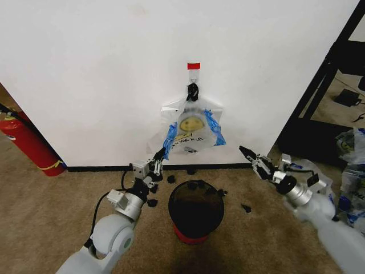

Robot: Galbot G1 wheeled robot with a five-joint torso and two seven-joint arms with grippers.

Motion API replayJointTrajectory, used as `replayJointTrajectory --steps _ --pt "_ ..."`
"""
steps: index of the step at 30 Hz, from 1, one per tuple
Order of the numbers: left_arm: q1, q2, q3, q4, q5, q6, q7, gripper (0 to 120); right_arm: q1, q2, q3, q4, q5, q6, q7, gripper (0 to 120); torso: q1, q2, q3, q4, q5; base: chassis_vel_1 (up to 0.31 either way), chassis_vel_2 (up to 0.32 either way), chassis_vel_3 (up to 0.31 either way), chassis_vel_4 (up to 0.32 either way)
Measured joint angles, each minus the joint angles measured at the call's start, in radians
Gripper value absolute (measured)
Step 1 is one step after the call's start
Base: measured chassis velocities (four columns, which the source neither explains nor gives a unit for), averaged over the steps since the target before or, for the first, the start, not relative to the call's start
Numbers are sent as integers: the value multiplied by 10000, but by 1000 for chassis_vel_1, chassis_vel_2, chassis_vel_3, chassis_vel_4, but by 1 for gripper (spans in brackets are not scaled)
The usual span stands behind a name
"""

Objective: Pick up the garbage bag from the wall and place it over the trash bin.

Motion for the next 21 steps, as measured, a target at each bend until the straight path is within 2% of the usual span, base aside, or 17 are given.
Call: replayJointTrajectory --steps 2,7,10,14,18,21 --pt "-104 0 50 51 -27 22 2 0 270 15 -41 -327 -40 -229 -251 20 1 0 0 0 -3 0 0 0 0" --pt "-495 -19 317 276 -117 97 44 0 1850 366 -385 -1932 -282 -850 -997 41 0 0 1 5 -8 0 0 0 0" --pt "-567 -57 368 325 -121 100 57 0 2080 500 -458 -2168 -353 -873 -1021 48 1 0 0 3 -9 0 0 0 0" --pt "-655 -158 449 348 -139 112 66 0 2538 973 -642 -2789 -872 -712 -974 67 0 0 0 0 -6 0 0 0 0" --pt "-692 -130 467 306 -153 152 89 0 3004 1422 -919 -3335 -1338 -563 -905 79 0 0 0 3 -8 0 0 0 0" --pt "-708 -75 461 268 -177 161 96 0 3156 1562 -1013 -3496 -1536 -555 -931 72 0 0 -1 0 -8 0 0 0 0"
